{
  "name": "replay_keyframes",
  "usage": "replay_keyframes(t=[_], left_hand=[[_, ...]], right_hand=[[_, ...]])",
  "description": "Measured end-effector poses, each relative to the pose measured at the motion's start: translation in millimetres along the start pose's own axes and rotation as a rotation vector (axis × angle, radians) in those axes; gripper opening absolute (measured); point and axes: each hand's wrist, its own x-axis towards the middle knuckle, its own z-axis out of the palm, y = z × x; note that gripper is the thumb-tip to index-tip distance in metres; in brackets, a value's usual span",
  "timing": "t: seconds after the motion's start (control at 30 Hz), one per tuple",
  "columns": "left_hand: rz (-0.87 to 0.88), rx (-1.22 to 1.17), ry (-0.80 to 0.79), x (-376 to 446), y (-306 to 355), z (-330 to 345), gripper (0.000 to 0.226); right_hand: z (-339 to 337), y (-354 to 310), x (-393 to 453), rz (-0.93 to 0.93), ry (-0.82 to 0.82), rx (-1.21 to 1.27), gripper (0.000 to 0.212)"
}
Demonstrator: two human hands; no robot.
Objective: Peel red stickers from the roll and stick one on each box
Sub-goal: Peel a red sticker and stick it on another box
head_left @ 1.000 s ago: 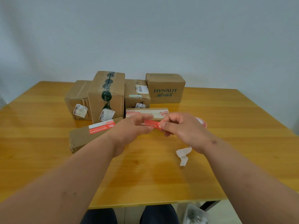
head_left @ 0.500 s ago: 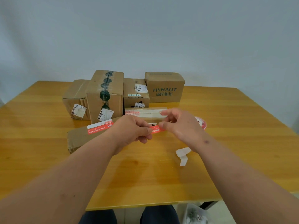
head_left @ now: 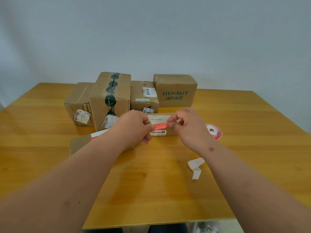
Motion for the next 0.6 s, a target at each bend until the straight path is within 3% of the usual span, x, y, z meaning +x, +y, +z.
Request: replay_keyframes(t=[0.37,0.5,0.53,0.6], left_hand=[[-0.023,0.010,0.146,36.0,5.4,-4.8,0.012],[-0.021,0.115,0.137,52.1,6.1,-3.2,0.007],[-0.018,0.158,0.130,56.0,5.7,-2.1,0.019],[-0.023,0.260,0.112,64.1,4.5,0.6,0.045]], right_hand=[[6.1,5.3,37.5,0.121,0.041,0.253,0.008],[9.2,14.8,51.9,0.167,-0.012,0.202,0.051],[10.0,16.8,54.6,0.184,-0.020,0.174,0.055],[12.9,20.3,59.2,0.216,-0.026,0.118,0.042]])
